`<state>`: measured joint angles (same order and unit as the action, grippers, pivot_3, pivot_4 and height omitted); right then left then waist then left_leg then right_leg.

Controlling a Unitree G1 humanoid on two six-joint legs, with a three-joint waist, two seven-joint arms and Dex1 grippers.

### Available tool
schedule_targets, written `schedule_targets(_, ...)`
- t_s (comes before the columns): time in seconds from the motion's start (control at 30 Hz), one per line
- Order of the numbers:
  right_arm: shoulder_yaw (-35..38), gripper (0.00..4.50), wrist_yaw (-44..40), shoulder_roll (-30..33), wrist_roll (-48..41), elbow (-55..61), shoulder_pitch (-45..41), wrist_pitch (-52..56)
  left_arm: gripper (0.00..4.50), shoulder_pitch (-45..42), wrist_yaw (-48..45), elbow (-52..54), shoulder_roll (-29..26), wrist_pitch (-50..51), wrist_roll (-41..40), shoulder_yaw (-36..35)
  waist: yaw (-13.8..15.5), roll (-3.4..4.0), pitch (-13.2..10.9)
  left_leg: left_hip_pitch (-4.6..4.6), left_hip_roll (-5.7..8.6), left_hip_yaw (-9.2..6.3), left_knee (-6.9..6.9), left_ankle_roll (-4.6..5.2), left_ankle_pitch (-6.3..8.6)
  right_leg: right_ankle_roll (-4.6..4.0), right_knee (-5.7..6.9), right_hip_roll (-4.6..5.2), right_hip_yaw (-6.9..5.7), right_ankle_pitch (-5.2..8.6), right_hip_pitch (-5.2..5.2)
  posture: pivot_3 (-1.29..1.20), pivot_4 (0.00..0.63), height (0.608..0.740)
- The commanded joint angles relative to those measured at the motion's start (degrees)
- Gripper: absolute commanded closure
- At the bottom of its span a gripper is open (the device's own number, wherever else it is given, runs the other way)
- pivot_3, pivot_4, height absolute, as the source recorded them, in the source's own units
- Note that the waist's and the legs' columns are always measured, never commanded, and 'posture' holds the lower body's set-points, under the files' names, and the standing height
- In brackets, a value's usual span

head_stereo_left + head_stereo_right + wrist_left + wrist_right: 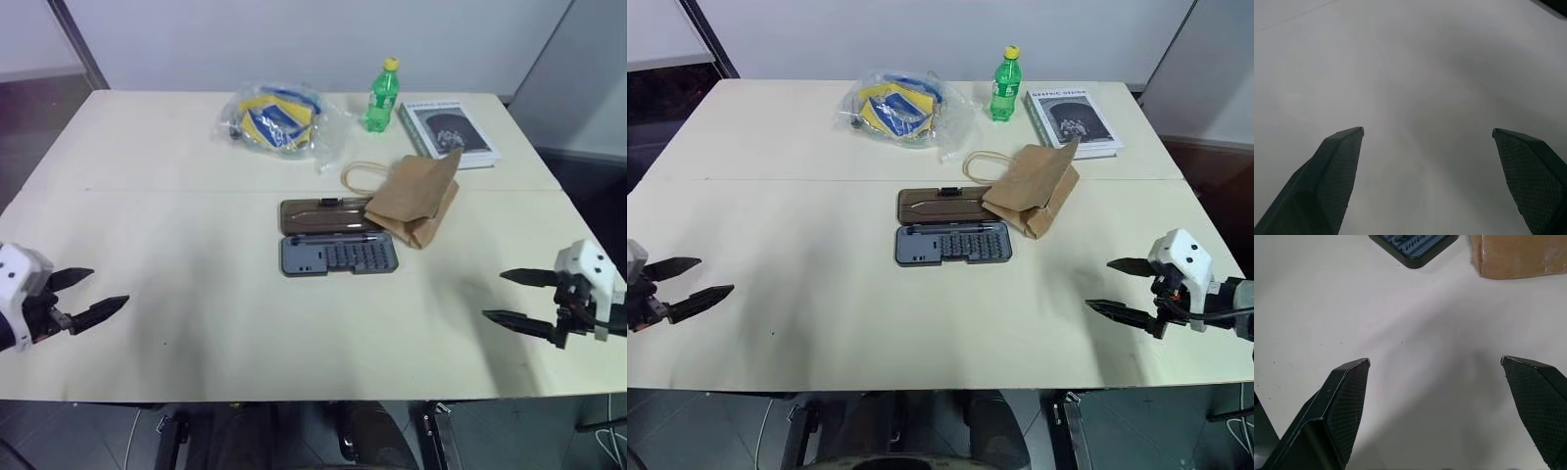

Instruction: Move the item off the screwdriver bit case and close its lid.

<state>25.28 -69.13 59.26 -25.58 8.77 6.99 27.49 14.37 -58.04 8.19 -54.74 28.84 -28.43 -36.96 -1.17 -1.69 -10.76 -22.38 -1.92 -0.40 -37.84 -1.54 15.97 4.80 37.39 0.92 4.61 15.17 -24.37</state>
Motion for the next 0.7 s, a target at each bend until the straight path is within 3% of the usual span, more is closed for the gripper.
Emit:
schedule_targets(0.03, 0.2, 0.0, 0.3, 0.1, -0.2, 1.7, 0.0, -0.8, 0.07, 0.0, 0.2, 1.6, 0.0, -0.1, -0.6, -2.3, 0.0, 0.0, 0.0, 0.0, 0.0, 0.0, 0.0, 0.0, 0.0, 0.0, 0.0, 0.0, 0.0, 0.0, 0.0, 0.0, 0.15, 0.737)
schedule_targets(0.27, -0.9, 0.0, 5.3, -1.4, 0.4, 4.6, -0.4, 1.0, 0.07, -2.4, 3.9, 2.4, 1.6, 1.8, -1.2, -0.1, 0.0, 0.0, 0.0, 0.0, 0.0, 0.0, 0.0, 0.0, 0.0, 0.0, 0.01, -0.01, 0.0, -0.01, 0.0, 0.0, 0.15, 0.737)
schedule_targets(0.37, -0.9, 0.0, 10.0, -3.0, -2.5, 8.0, -3.2, 7.5, 0.07, -4.2, 3.2, 5.7, 2.3, 4.2, -4.8, 0.9, 0.0, 0.0, 0.0, 0.0, 0.0, -0.01, -0.01, 0.0, 0.0, 0.02, 0.01, -0.01, 0.0, -0.01, 0.01, 0.0, 0.15, 0.737)
schedule_targets(0.53, -2.5, 0.0, 26.8, -7.9, -11.2, 14.9, -21.2, 29.7, 0.07, -15.0, 4.4, 13.8, 1.7, 12.4, -14.4, 6.9, -0.1, 0.04, 0.0, -0.01, 0.0, -0.03, -0.16, -0.01, -0.01, 0.01, 0.08, -0.02, 0.03, -0.15, 0.02, 0.0, 0.15, 0.737)
schedule_targets(0.7, -4.3, 0.0, 40.7, -17.2, -13.8, 7.1, -45.0, 50.8, 0.07, -29.5, 1.2, 13.3, -0.1, 14.3, -16.7, 16.8, -0.2, 0.06, 0.0, -0.06, -0.01, -0.1, -0.16, -0.02, -0.02, 0.03, 0.07, -0.13, 0.03, -0.24, -0.01, 0.0, 0.15, 0.737)
